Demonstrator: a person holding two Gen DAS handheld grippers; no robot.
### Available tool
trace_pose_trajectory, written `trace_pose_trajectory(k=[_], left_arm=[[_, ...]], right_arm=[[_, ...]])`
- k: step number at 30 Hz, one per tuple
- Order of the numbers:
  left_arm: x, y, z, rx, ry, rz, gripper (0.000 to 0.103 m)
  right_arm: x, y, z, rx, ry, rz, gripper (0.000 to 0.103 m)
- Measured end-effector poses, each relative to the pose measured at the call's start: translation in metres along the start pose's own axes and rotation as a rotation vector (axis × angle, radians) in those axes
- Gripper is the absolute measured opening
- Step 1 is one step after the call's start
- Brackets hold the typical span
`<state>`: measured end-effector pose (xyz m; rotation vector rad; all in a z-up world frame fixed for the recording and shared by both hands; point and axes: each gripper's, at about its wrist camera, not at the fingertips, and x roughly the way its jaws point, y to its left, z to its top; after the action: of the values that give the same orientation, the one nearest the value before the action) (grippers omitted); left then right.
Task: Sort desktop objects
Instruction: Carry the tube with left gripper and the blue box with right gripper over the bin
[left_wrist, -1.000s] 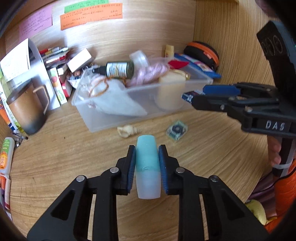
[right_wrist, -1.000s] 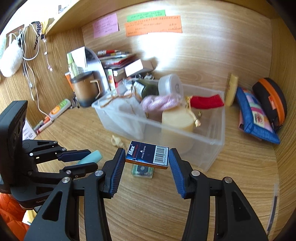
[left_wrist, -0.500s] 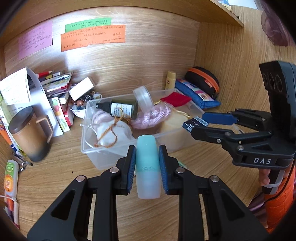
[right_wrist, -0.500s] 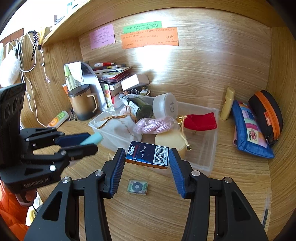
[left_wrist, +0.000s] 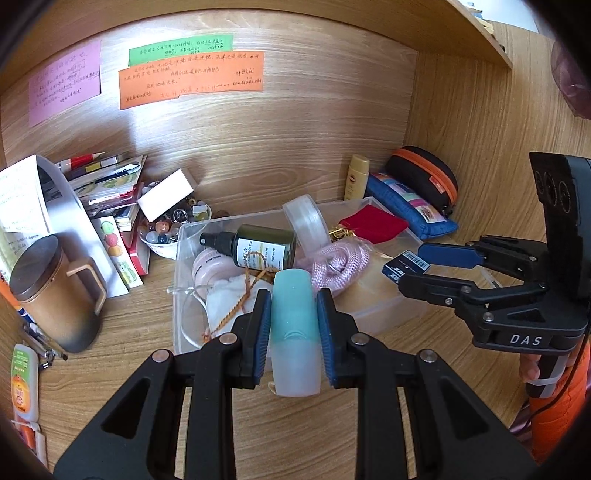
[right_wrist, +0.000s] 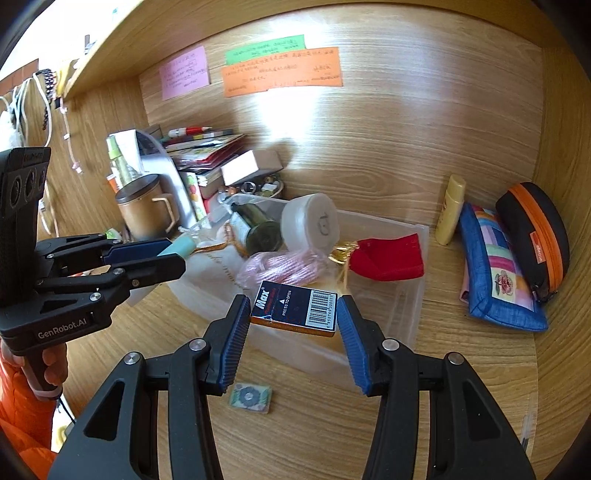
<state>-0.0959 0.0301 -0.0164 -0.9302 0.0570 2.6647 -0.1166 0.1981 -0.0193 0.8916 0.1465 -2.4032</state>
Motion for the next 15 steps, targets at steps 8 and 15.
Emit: trace_pose_trajectory(k=[8, 15], left_arm=[[0.027, 0.0, 0.01, 0.003, 0.025, -0.023, 0.024], [0.046, 0.0, 0.014, -0.003, 0.049, -0.034, 0.024]], right_arm=[[0.009, -0.022, 0.006, 0.035, 0.014, -0.022, 0.045], [0.018, -0.041, 0.009, 0.073, 0.026, -0.04, 0.045]])
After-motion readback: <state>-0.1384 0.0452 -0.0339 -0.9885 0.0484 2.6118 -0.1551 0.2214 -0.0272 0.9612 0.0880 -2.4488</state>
